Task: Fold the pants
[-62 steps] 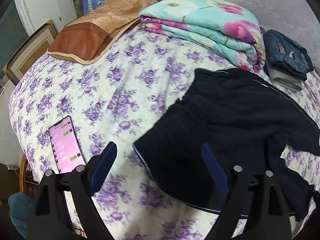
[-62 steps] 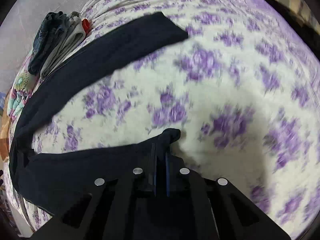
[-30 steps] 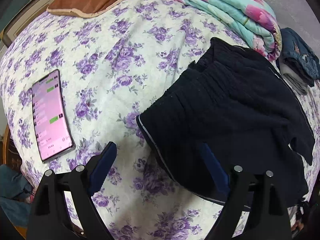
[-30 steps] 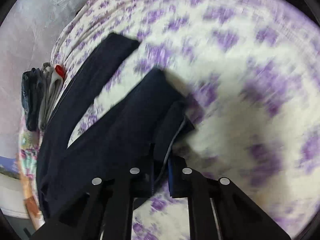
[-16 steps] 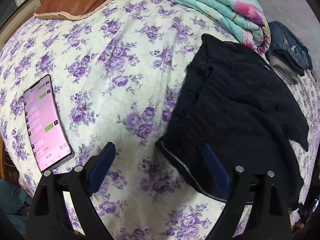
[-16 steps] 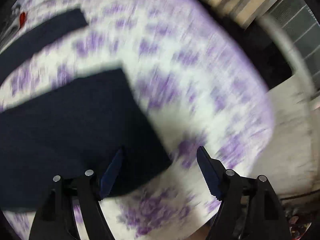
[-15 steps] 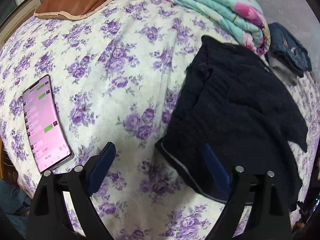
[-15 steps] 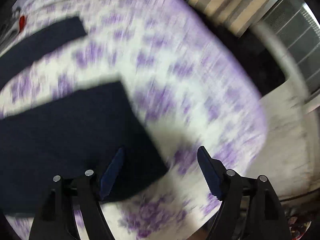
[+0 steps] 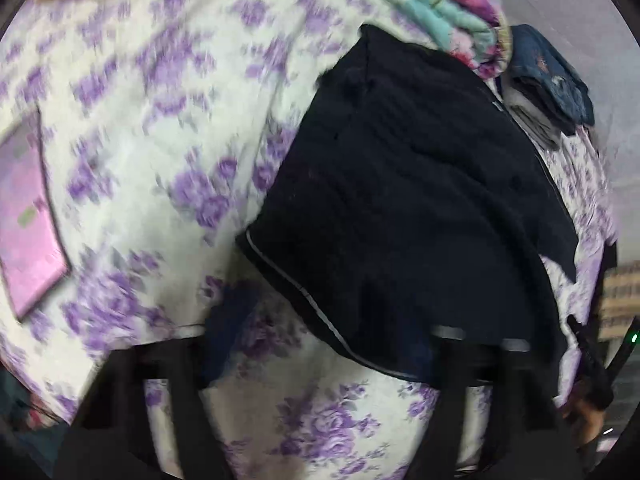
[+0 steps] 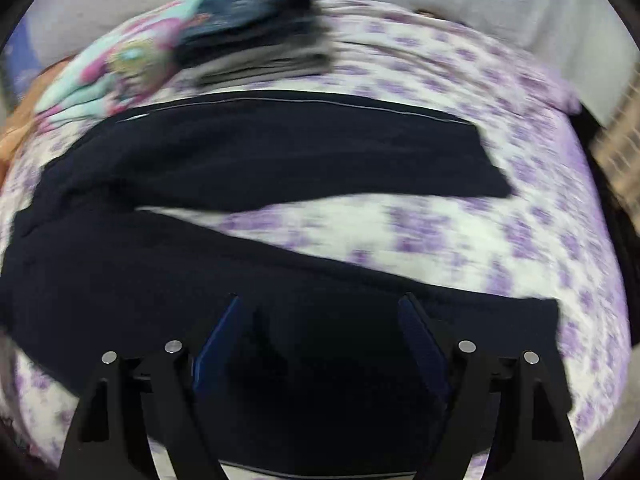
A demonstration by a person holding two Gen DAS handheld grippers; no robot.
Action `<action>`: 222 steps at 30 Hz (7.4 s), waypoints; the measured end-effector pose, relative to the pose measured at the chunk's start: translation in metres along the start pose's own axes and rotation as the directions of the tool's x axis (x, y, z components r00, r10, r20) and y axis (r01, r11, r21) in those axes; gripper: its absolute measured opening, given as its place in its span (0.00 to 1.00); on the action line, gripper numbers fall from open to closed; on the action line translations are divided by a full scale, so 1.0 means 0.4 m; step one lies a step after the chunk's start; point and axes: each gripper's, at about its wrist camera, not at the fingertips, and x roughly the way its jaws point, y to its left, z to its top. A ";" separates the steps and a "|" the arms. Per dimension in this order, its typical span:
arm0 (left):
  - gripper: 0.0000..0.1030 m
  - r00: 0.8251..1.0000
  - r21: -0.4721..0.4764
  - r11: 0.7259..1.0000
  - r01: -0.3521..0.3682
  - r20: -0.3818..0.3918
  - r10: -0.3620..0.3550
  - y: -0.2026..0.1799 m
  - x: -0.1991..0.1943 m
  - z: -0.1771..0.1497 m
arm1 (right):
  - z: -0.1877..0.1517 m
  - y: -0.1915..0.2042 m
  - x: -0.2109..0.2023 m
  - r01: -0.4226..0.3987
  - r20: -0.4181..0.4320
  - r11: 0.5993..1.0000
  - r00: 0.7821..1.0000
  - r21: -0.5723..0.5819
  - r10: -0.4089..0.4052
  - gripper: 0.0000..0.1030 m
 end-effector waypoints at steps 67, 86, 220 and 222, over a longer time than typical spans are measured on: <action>0.14 0.915 0.571 0.715 -0.403 0.269 0.301 -0.423 0.216 0.536 | 0.260 -0.176 0.199 -0.209 0.000 0.969 0.978 0.134 0.211 0.88; 0.25 0.937 0.437 0.837 -0.329 0.258 0.234 -0.319 0.157 0.585 | 0.587 0.184 0.490 -0.254 -0.157 0.830 0.967 -0.497 0.202 0.53; 0.55 0.992 0.092 0.990 -0.104 0.075 0.097 0.016 -0.097 0.017 | -0.185 -0.270 -0.027 -0.254 -0.031 0.885 0.957 0.389 0.289 0.73; 0.52 0.996 0.081 0.994 -0.073 0.058 0.068 0.019 -0.083 0.022 | -0.182 -0.250 -0.023 -0.258 -0.043 0.886 0.954 0.384 0.297 0.75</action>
